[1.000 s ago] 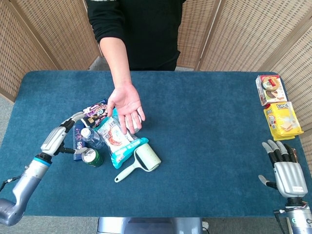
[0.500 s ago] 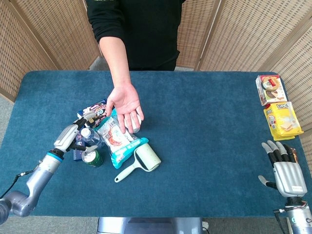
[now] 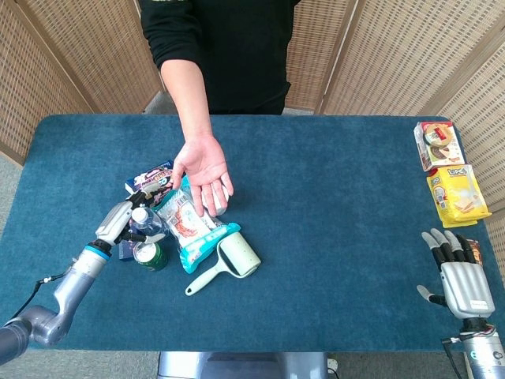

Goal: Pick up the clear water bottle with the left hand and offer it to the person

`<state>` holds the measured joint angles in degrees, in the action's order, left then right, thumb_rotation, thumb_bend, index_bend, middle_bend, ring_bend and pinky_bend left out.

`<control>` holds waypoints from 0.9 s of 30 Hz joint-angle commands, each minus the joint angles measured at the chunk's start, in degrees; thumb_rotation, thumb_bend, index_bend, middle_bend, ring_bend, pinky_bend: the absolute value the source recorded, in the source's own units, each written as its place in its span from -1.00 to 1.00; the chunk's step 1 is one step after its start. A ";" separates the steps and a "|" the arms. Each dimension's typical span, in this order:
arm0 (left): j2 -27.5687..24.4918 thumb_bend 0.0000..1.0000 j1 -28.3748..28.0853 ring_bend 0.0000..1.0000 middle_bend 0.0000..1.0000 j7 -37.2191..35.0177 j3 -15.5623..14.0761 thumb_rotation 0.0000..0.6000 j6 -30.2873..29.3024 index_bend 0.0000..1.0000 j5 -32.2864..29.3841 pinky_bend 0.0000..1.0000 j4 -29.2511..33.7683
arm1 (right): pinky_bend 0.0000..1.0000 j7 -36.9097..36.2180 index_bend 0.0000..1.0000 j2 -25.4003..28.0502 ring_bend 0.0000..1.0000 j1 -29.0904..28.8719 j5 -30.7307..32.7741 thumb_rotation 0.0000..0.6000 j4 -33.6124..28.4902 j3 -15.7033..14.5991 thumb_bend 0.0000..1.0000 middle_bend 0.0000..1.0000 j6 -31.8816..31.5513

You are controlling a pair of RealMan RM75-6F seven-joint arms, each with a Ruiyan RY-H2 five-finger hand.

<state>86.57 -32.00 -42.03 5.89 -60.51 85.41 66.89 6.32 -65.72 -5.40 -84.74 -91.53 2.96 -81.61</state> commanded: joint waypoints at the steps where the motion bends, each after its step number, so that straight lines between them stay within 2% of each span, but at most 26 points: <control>1: 0.70 -0.85 -0.24 -1.00 -1.00 -0.41 -0.14 0.92 -0.09 -1.00 0.04 -0.82 -0.87 | -0.94 0.01 -0.99 -0.03 -0.95 -0.04 0.08 1.00 0.02 0.00 -1.00 -1.00 0.11; 4: 1.21 -0.79 -0.39 -0.99 -1.00 -0.38 -0.10 0.95 -0.19 -0.99 -0.10 -0.79 -1.46 | -0.94 -0.21 -0.99 0.04 -0.95 -0.10 0.14 1.00 -0.08 -0.04 -1.00 -1.00 0.30; 6: 1.58 -0.68 -0.44 -0.90 -0.90 -0.19 0.12 0.98 -0.34 -0.85 -0.41 -0.67 -1.83 | -0.94 -0.48 -0.99 0.16 -0.95 -0.12 0.11 1.00 -0.17 -0.07 -1.00 -1.00 0.37; 8: 2.23 -0.54 -0.47 -0.73 -0.69 1.10 0.74 1.00 -0.56 -0.57 -1.33 -0.49 -2.50 | -0.94 -0.83 -0.99 0.34 -0.95 -0.14 0.13 1.00 -0.26 -0.03 -1.00 -1.00 0.38; 10: 3.18 -0.39 -0.17 -0.48 -0.31 2.98 1.74 1.00 -1.66 -0.14 -2.57 -0.29 -2.80 | -0.94 -1.20 -0.99 0.51 -0.95 -0.17 0.14 1.00 -0.32 -0.05 -1.00 -1.00 0.48; 12: 4.13 -0.32 0.36 -0.27 0.02 5.00 2.66 1.00 -3.44 0.21 -3.50 -0.14 -2.83 | -0.94 -1.45 -0.99 0.63 -0.94 -0.20 0.12 1.00 -0.31 -0.07 -1.00 -1.00 0.55; 13: 4.52 -0.29 0.56 -0.17 0.16 5.86 3.01 1.00 -4.17 0.35 -3.83 -0.07 -2.83 | -0.94 -1.52 -0.99 0.66 -0.94 -0.22 0.11 1.00 -0.32 -0.08 -1.00 -1.00 0.58; 15: 5.04 -0.26 0.87 -0.04 0.30 7.56 3.49 1.00 -5.16 0.50 -4.42 0.01 -2.69 | -0.94 -1.64 -0.99 0.70 -0.94 -0.26 0.10 1.00 -0.33 -0.12 -1.00 -1.00 0.70; 18: 5.12 -0.22 1.01 0.02 0.38 9.01 3.83 1.00 -5.70 0.59 -4.82 0.03 -2.23 | -0.94 -1.73 -0.99 0.76 -0.94 -0.29 0.05 0.99 -0.40 -0.18 -1.00 -1.00 0.76; 24: 4.42 -0.21 1.67 0.03 0.42 9.79 4.46 1.00 -8.35 0.62 -4.34 0.03 -0.36 | -0.94 -2.04 -0.99 0.98 -0.94 -0.22 0.17 1.00 -0.51 -0.17 -1.00 -1.00 0.69; 27: 1.06 -0.21 2.45 0.03 0.42 11.12 4.53 1.00 -12.77 0.62 -1.27 0.03 5.45 | -0.94 -2.25 -0.99 1.12 -0.94 -0.23 0.32 1.00 -0.59 -0.10 -1.00 -1.00 0.73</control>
<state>90.16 -30.20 -32.01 10.32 -69.98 81.74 68.15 4.12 -64.64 -5.63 -84.45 -92.08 2.85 -80.91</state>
